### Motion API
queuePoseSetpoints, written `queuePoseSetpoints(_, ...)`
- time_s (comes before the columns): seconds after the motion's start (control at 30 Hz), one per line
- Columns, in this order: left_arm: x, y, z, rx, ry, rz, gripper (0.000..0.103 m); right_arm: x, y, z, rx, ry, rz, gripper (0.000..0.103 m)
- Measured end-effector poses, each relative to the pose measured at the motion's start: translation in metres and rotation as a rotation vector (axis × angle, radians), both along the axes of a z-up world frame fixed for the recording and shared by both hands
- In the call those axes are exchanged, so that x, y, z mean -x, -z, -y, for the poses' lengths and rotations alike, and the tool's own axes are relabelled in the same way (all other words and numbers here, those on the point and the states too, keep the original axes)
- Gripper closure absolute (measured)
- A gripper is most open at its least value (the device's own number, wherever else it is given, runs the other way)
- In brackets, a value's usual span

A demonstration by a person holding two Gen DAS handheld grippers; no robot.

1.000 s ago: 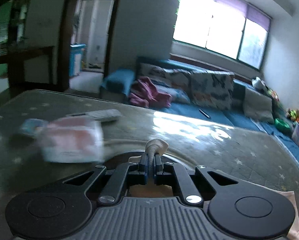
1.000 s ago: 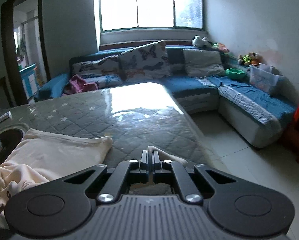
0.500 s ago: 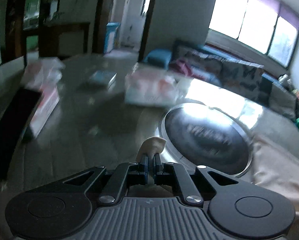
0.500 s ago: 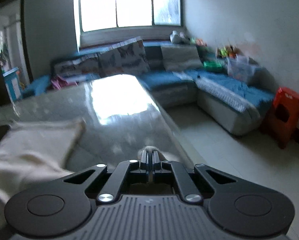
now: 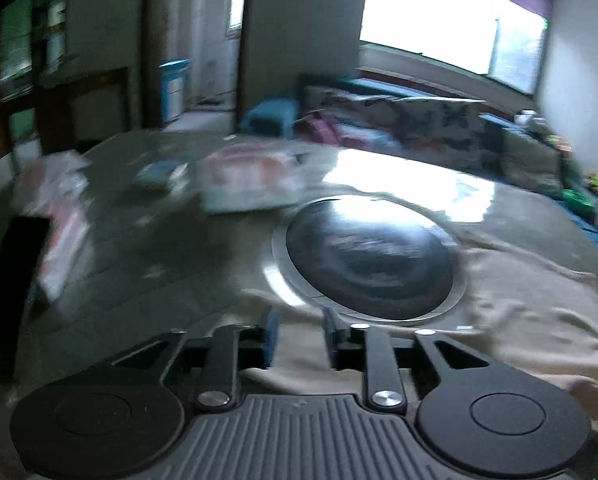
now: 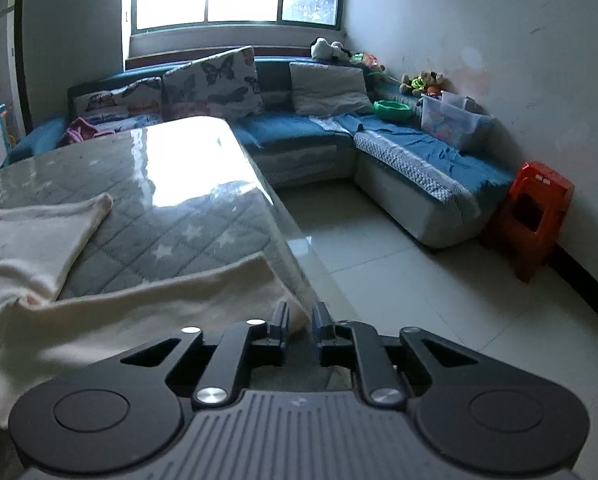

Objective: Fold clothes

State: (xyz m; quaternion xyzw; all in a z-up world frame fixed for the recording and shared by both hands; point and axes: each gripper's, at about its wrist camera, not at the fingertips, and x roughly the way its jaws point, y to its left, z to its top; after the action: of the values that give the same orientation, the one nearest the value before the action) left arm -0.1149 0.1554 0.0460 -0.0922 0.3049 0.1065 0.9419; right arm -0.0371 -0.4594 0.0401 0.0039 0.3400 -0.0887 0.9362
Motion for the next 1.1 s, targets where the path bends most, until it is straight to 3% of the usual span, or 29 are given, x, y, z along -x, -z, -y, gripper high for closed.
queuePoseSetpoints(0.27,0.001,-0.004,0.095,0.094,0.383,0.006,0.071,-0.026,0.020,0.005,-0.013,-0.015,-0.035,0.084)
queuePoseSetpoints(0.47,-0.006,0.010,0.157,0.095,0.607,-0.046,0.071,-0.025,0.026,0.002,0.049,0.007,-0.056,0.088)
queuePoseSetpoints(0.77,-0.023,0.039,0.190,-0.013,0.647,-0.122,0.071,-0.006,-0.001,-0.010,0.039,-0.081,-0.013,0.086)
queuePoseSetpoints(0.8,-0.024,0.042,0.190,-0.024,0.645,-0.128,0.073,-0.004,-0.005,-0.015,0.034,-0.105,-0.006,0.086)
queuePoseSetpoints(0.87,-0.024,0.046,0.188,-0.032,0.636,-0.137,0.092,0.000,-0.014,-0.028,0.019,-0.161,0.007,0.086)
queuePoseSetpoints(0.9,-0.022,0.046,0.185,-0.026,0.632,-0.139,0.095,0.001,-0.017,-0.036,0.013,-0.192,0.011,0.086)
queuePoseSetpoints(1.1,0.010,0.027,0.167,0.013,0.664,-0.052,0.098,0.005,-0.036,-0.088,-0.015,-0.397,0.025,0.086)
